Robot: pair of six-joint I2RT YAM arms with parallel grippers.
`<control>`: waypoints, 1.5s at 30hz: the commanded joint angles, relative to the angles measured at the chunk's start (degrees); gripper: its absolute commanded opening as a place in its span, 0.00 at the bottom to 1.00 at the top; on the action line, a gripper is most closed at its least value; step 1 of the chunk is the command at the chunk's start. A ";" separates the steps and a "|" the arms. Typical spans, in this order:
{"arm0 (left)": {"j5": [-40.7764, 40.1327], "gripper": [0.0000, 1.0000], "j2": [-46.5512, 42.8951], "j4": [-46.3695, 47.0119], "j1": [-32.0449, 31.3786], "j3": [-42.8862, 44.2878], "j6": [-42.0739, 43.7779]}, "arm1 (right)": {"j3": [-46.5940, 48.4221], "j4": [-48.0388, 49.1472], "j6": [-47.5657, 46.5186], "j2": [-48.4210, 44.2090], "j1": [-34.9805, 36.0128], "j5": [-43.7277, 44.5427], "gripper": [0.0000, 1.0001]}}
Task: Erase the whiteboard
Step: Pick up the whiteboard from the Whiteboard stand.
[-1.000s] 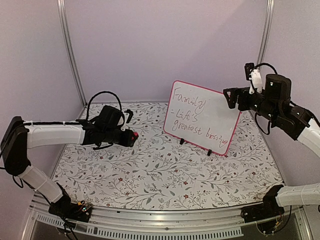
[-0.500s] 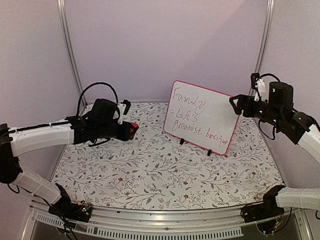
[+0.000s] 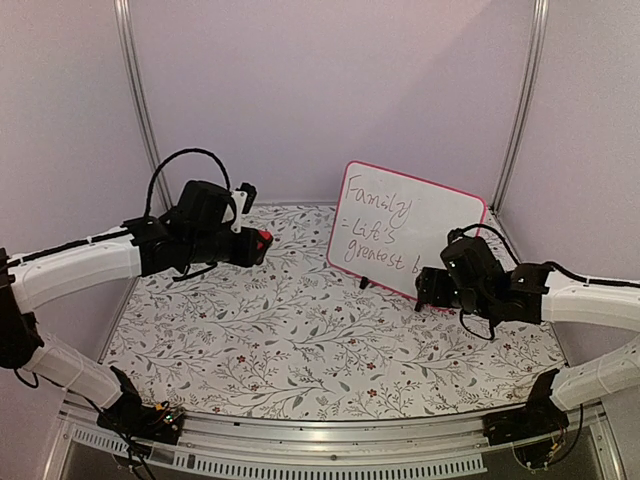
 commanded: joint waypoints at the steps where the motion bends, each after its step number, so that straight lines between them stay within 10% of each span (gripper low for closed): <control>1: -2.51 0.19 -1.77 -3.34 -0.46 1.66 -1.17 | -2.21 0.50 14.01 5.70 2.11 11.62 0.85; 22: -0.39 0.20 -14.89 -7.73 3.26 -4.89 4.38 | 20.20 -13.39 39.02 43.72 7.31 21.17 0.77; 45: -0.72 0.20 -16.46 -5.73 6.72 -7.54 4.95 | 18.35 -13.08 41.58 50.80 2.86 27.45 0.55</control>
